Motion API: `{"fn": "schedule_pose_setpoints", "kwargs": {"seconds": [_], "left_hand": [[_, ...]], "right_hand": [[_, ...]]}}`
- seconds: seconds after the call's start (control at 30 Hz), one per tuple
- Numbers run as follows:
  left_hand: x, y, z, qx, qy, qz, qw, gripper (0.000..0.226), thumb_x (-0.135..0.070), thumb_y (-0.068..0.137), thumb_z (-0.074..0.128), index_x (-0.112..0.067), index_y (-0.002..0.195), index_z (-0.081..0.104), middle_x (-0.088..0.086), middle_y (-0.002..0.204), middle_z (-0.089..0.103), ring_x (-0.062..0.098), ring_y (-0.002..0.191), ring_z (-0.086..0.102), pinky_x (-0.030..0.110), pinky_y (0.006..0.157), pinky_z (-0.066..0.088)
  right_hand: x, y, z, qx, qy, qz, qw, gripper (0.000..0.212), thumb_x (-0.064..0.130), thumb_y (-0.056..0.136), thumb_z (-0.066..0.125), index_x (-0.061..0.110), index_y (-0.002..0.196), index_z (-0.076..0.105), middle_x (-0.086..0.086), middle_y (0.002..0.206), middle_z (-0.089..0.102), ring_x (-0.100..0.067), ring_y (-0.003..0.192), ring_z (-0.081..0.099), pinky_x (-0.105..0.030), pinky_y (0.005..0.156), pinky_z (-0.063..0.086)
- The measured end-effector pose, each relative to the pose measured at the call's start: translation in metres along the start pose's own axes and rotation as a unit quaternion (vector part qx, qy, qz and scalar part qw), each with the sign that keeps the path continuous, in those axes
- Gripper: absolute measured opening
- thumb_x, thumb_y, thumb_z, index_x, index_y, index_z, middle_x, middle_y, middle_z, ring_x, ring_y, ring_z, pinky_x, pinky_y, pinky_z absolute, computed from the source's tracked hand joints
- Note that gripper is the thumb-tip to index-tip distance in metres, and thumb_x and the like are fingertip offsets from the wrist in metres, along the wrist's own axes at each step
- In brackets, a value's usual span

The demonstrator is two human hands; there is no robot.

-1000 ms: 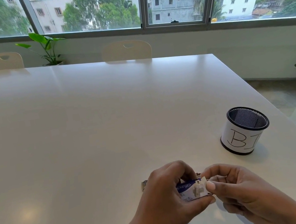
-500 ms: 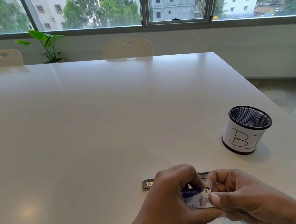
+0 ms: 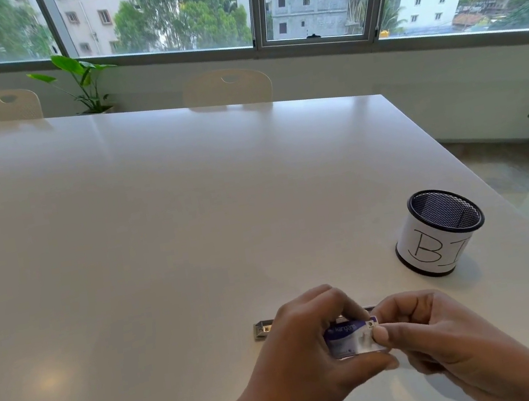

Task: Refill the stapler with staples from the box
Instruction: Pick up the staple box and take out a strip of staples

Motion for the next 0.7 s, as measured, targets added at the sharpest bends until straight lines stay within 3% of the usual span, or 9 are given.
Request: {"fn": "schedule_pose_setpoints", "kwargs": {"seconds": [0.17, 0.37, 0.53, 0.7], "left_hand": [[0.007, 0.003, -0.011, 0.000, 0.018, -0.018, 1.000, 0.034, -0.037, 0.071, 0.087, -0.029, 0.101, 0.074, -0.014, 0.096, 0.066, 0.014, 0.079, 0.064, 0.019, 0.060, 0.051], [0.006, 0.002, -0.010, 0.037, 0.065, 0.000, 0.997, 0.036, -0.028, 0.078, 0.083, -0.029, 0.112, 0.073, -0.019, 0.099, 0.061, 0.007, 0.091, 0.062, 0.012, 0.074, 0.049], [-0.004, 0.015, -0.041, -0.029, 0.089, 0.024, 0.995, 0.035, -0.018, 0.073, 0.087, -0.025, 0.106, 0.076, -0.017, 0.094, 0.065, 0.007, 0.085, 0.064, 0.010, 0.072, 0.048], [0.000, 0.043, -0.087, -0.106, 0.150, 0.028, 0.983, 0.036, -0.016, 0.071, 0.089, -0.022, 0.104, 0.077, -0.013, 0.093, 0.067, 0.006, 0.080, 0.064, 0.014, 0.067, 0.052]], "right_hand": [[-0.003, 0.001, -0.012, -0.041, 0.021, 0.015, 0.999, 0.014, 0.020, 0.065, 0.075, 0.006, 0.064, 0.072, 0.000, 0.040, 0.042, -0.006, 0.031, 0.022, -0.012, 0.033, 0.020], [-0.013, 0.001, -0.014, -0.048, 0.041, 0.031, 0.998, 0.019, 0.020, 0.067, 0.086, 0.008, 0.064, 0.072, -0.003, 0.044, 0.041, -0.008, 0.034, 0.021, -0.014, 0.034, 0.020], [-0.015, 0.003, -0.019, -0.084, 0.125, 0.010, 0.989, 0.022, 0.026, 0.076, 0.068, 0.005, 0.070, 0.062, -0.011, 0.059, 0.058, -0.007, 0.033, 0.028, -0.012, 0.036, 0.020], [-0.022, 0.003, -0.005, -0.041, -0.012, -0.015, 0.999, 0.023, 0.006, 0.084, 0.071, 0.005, 0.067, 0.057, 0.004, 0.041, 0.053, -0.006, 0.031, 0.034, -0.014, 0.033, 0.026]]}}
Point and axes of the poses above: each hand's wrist, its own y-axis towards the middle knuckle, its own z-axis out of the palm, x = y × z, the point moved 9 cm from there along y, towards the middle knuckle
